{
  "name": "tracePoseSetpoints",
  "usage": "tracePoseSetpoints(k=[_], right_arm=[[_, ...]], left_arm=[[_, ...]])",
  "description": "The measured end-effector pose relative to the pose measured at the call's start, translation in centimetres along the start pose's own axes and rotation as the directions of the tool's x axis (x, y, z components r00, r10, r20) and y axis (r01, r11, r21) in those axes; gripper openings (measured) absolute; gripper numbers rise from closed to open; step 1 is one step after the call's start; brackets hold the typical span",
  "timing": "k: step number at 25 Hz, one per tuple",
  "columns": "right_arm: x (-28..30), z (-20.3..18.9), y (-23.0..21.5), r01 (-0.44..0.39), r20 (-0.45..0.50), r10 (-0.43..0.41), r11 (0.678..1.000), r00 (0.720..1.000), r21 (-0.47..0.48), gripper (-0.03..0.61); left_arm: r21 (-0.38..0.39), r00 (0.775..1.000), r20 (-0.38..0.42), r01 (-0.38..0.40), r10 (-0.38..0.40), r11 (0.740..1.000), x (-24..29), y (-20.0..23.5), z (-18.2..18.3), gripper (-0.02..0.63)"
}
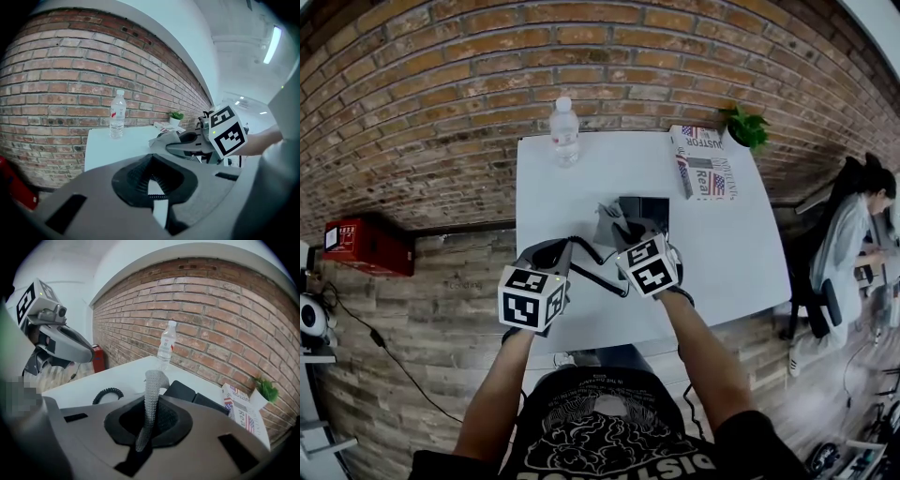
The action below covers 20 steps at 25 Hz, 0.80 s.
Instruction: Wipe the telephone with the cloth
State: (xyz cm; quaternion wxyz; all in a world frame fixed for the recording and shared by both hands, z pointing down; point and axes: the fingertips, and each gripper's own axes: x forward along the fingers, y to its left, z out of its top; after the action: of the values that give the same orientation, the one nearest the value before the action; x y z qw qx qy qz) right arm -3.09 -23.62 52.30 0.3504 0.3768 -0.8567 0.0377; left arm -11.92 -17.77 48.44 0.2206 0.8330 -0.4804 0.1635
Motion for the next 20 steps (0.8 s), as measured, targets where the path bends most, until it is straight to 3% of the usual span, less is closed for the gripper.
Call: tracePoseSetpoints(k=[20], right_arm=[[-3.6,-5.7,4.6,0.032,-0.046,-0.026,0.992,0.999,0.121,0.011]], left_arm=[[0.043,0.997,-0.014,0.082,-0.081,0.996,-2.2,-2.0,-2.2,0.006]])
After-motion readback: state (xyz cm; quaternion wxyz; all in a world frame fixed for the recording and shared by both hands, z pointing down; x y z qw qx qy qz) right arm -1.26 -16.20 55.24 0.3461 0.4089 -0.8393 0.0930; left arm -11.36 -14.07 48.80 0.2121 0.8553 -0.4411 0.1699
